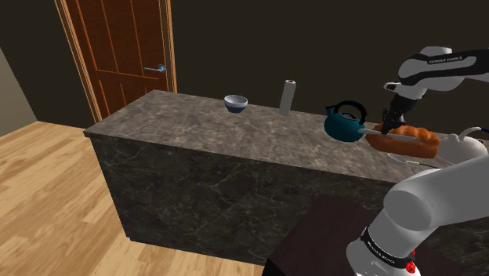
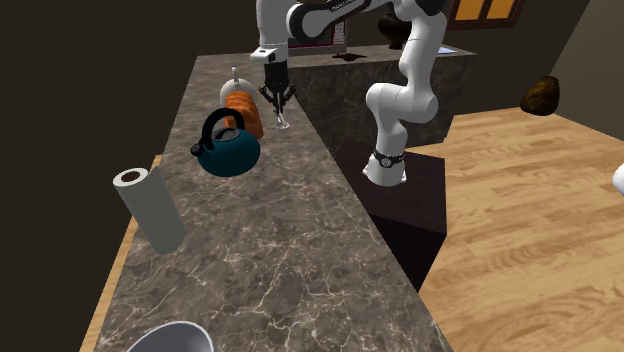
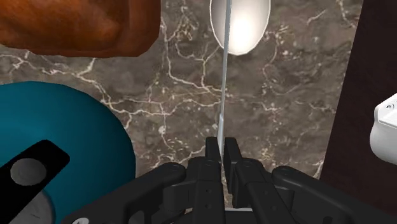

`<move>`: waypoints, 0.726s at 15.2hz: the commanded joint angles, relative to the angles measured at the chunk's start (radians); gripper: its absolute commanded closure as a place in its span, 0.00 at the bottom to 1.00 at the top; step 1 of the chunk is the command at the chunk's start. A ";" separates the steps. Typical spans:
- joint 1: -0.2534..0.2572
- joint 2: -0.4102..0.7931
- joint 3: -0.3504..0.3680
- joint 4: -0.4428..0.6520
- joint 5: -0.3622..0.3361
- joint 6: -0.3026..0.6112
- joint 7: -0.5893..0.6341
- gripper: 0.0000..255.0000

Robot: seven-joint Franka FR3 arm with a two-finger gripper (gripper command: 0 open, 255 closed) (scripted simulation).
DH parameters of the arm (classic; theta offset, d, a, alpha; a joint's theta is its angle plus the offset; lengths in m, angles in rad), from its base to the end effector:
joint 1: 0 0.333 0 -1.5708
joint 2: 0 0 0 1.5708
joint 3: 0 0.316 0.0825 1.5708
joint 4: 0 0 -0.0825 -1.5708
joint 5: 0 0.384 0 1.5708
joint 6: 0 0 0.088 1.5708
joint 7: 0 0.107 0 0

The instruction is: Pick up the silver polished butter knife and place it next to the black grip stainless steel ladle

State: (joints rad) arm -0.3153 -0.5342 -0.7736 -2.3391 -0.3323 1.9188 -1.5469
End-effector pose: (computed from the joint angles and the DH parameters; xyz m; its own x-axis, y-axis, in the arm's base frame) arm 0.1604 -0.4043 0.4714 0.7948 0.6046 0.0519 0.6053 -0.7960 0.0034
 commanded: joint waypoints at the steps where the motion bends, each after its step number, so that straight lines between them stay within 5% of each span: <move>1: -0.013 -0.009 -0.016 -0.023 -0.015 0.017 -0.016 1.00; 11: 0.000 0.045 -0.080 -0.116 -0.026 0.164 -0.028 1.00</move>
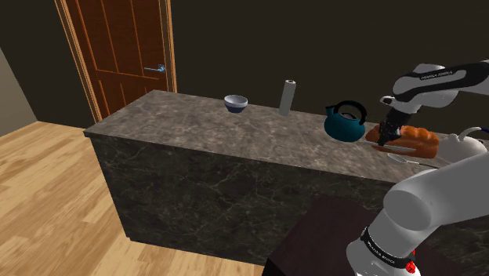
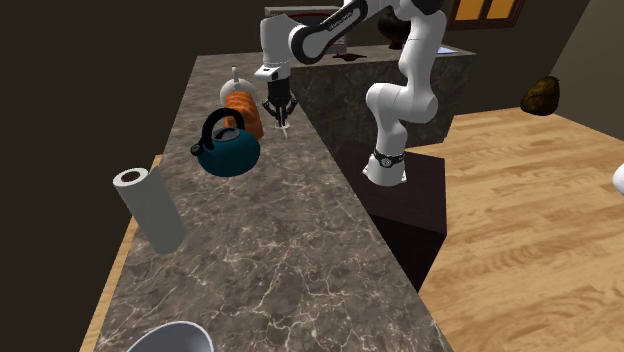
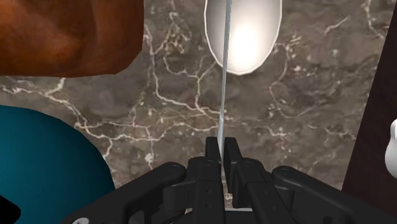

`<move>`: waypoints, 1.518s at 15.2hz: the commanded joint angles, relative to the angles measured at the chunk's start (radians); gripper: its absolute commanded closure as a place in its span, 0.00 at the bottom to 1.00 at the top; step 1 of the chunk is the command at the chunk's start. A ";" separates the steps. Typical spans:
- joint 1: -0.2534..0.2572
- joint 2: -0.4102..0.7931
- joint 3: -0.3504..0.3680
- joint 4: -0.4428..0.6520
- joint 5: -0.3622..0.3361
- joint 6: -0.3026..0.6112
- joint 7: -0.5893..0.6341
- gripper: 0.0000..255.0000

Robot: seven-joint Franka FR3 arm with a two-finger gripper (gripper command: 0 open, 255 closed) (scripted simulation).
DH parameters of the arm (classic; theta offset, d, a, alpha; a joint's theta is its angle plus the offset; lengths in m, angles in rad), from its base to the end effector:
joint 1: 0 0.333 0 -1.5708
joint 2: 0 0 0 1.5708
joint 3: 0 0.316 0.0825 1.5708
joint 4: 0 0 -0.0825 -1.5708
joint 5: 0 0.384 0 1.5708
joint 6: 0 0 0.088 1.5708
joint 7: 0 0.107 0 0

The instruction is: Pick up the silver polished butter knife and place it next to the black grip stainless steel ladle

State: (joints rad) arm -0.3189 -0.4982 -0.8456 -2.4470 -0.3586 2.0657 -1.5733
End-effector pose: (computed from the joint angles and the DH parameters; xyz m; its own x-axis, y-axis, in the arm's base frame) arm 0.1492 -0.4058 0.4153 0.7938 0.6060 0.0521 0.6067 -0.7949 0.0027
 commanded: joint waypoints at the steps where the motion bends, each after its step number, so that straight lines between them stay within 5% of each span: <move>1: 0.006 0.016 -0.015 -0.017 0.000 0.033 -0.004 1.00; 8: 0.028 0.074 -0.069 -0.067 0.007 0.139 -0.022 1.00; 15: 0.028 0.074 -0.069 -0.067 0.007 0.139 -0.022 1.00; 16: 0.028 0.074 -0.069 -0.067 0.007 0.140 -0.022 0.00; 21: 0.028 0.074 -0.069 -0.067 0.007 0.139 -0.022 0.00; 23: 0.009 0.029 -0.030 -0.029 0.000 0.059 -0.010 0.00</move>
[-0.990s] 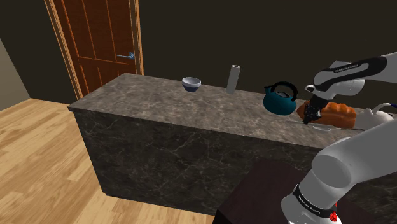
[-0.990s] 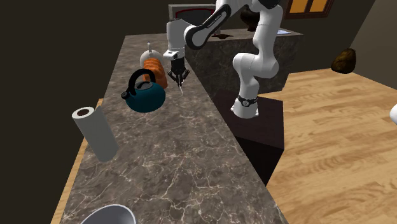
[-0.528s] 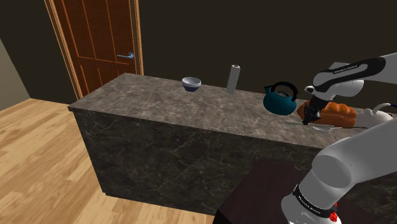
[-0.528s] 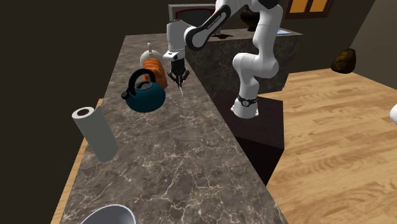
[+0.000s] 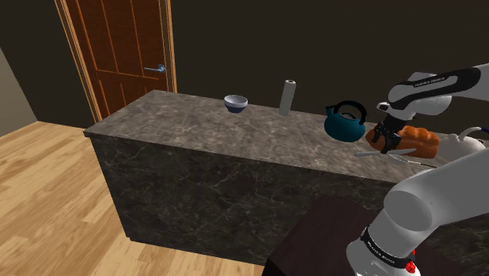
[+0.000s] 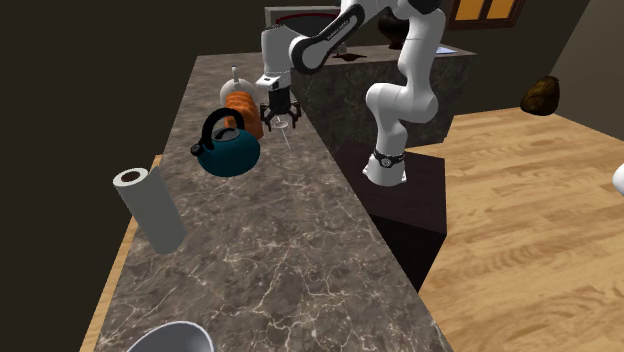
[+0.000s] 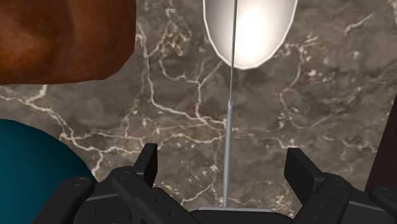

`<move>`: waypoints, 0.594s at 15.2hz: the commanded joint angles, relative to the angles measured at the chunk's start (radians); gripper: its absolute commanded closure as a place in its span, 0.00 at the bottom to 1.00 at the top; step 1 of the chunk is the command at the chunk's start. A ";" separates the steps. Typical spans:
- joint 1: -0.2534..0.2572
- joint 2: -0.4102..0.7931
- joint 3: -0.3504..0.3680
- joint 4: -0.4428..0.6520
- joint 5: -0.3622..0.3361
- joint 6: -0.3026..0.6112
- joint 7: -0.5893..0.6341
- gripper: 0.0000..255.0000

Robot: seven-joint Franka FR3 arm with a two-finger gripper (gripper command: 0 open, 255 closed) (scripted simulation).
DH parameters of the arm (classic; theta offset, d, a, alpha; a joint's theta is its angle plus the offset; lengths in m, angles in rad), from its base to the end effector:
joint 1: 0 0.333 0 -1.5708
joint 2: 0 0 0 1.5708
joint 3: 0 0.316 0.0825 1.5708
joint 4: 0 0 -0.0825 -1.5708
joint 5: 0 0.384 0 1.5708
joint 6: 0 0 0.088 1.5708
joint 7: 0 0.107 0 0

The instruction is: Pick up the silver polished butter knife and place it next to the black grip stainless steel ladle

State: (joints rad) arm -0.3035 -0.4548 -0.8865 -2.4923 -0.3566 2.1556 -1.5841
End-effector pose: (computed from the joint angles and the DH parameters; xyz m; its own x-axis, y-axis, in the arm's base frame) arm 0.1501 -0.4057 0.3861 0.7937 0.6061 0.0521 0.6067 -0.7949 0.0050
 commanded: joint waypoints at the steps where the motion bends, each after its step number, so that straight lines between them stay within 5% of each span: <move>1: -0.013 -0.033 0.029 0.037 -0.002 -0.070 0.005 0.00; 9: -0.017 -0.046 0.042 0.054 -0.001 -0.100 0.007 0.00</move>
State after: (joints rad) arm -0.3209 -0.5005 -0.8448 -2.4382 -0.3581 2.0556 -1.5776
